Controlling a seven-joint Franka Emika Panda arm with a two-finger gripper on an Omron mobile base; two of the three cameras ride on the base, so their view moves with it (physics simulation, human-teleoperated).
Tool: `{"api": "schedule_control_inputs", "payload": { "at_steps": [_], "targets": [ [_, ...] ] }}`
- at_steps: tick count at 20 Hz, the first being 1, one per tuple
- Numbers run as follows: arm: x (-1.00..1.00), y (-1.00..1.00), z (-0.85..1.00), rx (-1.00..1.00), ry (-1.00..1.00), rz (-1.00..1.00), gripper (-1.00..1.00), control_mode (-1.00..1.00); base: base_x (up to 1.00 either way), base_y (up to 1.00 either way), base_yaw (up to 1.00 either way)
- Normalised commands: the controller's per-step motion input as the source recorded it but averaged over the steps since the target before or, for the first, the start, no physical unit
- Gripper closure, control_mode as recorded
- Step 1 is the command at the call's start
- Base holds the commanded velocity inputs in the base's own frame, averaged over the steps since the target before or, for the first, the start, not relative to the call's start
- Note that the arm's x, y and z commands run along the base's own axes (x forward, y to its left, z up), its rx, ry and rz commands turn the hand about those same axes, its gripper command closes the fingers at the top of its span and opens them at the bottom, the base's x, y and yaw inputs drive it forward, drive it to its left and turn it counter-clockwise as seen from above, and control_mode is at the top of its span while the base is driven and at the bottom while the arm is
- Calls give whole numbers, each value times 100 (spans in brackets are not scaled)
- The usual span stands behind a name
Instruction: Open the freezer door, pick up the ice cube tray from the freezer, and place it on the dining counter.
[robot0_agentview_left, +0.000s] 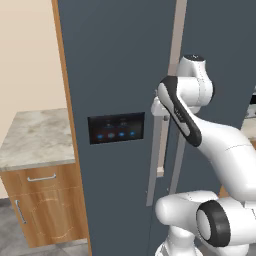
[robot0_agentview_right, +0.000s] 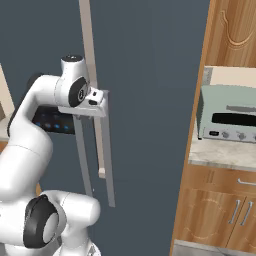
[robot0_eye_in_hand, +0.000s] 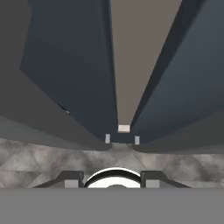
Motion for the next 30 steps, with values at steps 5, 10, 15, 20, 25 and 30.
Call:
{"api": "schedule_control_inputs", "payload": {
  "at_steps": [5, 10, 15, 20, 25, 30],
  "targets": [
    [-37, 0, -1, 0, -5, 0, -100, -100, 0, 0, 0],
    [-50, -2, -20, 0, -11, 0, -100, -100, 0, 0, 0],
    [-14, -3, -8, 1, -10, -1, -100, -100, 0, 0, 0],
    [0, 0, 0, 0, 0, -2, -100, 100, -1, -1, 0],
    [0, 0, 0, 0, 0, 0, -100, 100, -37, -12, 0],
    [0, 0, 0, 0, 0, 0, -100, 100, -52, -18, 0]
  ]
}}
